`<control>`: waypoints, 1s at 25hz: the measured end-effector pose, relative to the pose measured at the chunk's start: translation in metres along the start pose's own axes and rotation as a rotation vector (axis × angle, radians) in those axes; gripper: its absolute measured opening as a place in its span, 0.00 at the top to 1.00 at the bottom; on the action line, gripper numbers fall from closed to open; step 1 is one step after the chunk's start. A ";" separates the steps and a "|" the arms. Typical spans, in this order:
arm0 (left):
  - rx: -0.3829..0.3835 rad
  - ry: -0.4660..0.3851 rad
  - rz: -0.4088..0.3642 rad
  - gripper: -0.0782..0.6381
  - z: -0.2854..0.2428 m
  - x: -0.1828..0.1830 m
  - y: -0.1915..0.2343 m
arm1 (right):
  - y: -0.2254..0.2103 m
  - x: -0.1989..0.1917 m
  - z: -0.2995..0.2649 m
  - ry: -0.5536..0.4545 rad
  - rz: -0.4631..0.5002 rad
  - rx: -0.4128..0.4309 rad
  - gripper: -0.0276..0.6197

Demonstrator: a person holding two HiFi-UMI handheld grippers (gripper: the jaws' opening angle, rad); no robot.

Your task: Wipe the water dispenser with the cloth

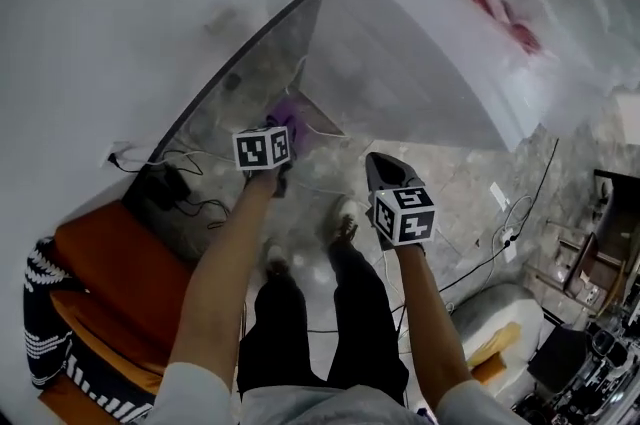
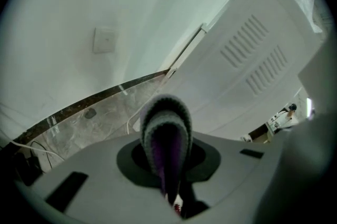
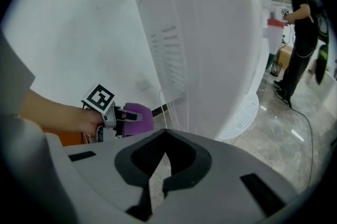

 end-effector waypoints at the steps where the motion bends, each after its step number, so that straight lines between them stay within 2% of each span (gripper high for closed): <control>1: 0.003 0.003 0.004 0.83 -0.009 0.000 0.006 | -0.002 -0.002 -0.010 0.012 0.008 0.008 0.95; 3: 0.005 0.009 -0.009 0.83 -0.028 0.001 0.017 | -0.004 -0.007 -0.029 0.031 0.021 0.022 0.95; 8: 0.004 0.036 -0.154 0.83 -0.082 0.008 0.033 | -0.003 -0.028 -0.069 0.076 0.105 0.070 0.95; 13: 0.009 0.015 -0.169 0.83 -0.130 0.010 0.042 | -0.017 -0.050 -0.095 0.097 0.147 0.095 0.95; 20: -0.020 -0.056 -0.169 0.83 -0.171 0.010 0.036 | -0.045 -0.076 -0.094 0.046 0.092 0.033 0.95; 23: -0.031 -0.030 -0.179 0.83 -0.172 -0.003 0.018 | -0.051 -0.086 -0.075 0.047 0.049 0.003 0.95; 25: -0.066 0.007 -0.217 0.83 -0.173 -0.019 -0.001 | -0.051 -0.091 -0.058 0.048 0.018 -0.019 0.95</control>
Point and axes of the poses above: the fingertips, and each gripper's own axes: z backward along the fingers, y to its left, x out of its top, the point moved 9 cm from there along z, backward along the fingers, and after that the axes turned 3 degrees about x, right-handed, at the moved point
